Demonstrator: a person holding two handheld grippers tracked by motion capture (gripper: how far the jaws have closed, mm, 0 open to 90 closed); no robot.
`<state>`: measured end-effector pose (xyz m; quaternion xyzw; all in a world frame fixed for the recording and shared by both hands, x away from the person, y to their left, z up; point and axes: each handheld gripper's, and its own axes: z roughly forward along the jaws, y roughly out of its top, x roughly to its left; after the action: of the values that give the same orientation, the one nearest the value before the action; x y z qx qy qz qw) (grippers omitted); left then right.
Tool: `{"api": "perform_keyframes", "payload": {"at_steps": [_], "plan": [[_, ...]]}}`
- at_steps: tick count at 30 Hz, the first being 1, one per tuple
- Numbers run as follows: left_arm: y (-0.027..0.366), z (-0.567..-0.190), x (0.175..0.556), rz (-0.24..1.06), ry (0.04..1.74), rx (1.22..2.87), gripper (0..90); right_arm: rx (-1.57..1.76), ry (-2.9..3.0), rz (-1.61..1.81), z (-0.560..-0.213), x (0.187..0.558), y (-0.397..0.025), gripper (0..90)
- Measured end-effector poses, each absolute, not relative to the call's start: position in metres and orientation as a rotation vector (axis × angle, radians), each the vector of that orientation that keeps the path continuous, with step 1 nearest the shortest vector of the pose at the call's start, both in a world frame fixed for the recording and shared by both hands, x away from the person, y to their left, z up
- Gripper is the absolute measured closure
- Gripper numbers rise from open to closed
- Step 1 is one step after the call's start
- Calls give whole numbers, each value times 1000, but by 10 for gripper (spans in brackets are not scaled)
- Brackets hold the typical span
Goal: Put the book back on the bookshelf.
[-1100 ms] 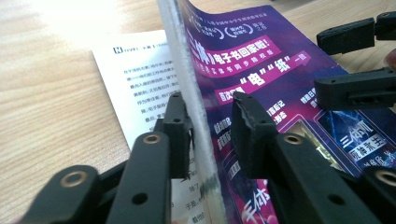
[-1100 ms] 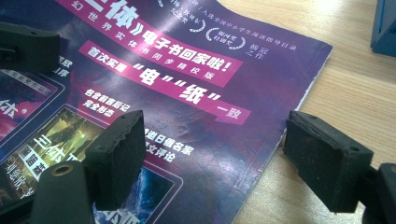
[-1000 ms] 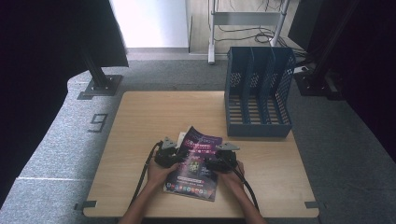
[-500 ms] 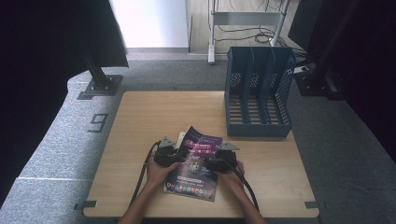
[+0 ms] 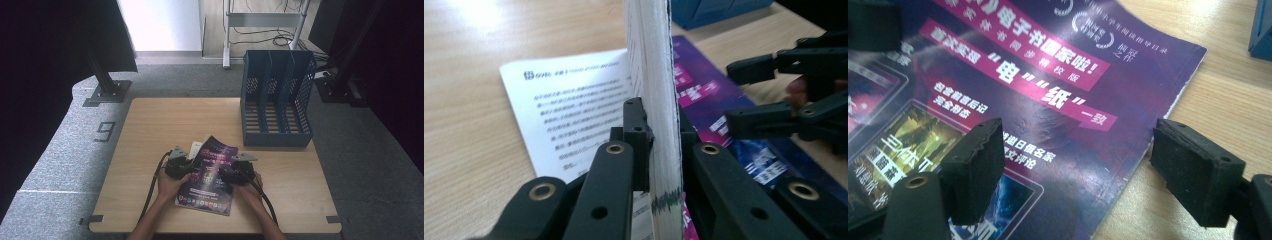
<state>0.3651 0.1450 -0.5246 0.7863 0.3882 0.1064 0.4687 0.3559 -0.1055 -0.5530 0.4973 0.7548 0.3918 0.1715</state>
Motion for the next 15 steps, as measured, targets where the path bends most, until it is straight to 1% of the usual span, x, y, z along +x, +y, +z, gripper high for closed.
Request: {"api": "perform_keyframes", "payload": {"at_steps": [15], "plan": [[141,-509,354,300,881,1890,844,1433,2066,1211,-534,352,-129,216]]}}
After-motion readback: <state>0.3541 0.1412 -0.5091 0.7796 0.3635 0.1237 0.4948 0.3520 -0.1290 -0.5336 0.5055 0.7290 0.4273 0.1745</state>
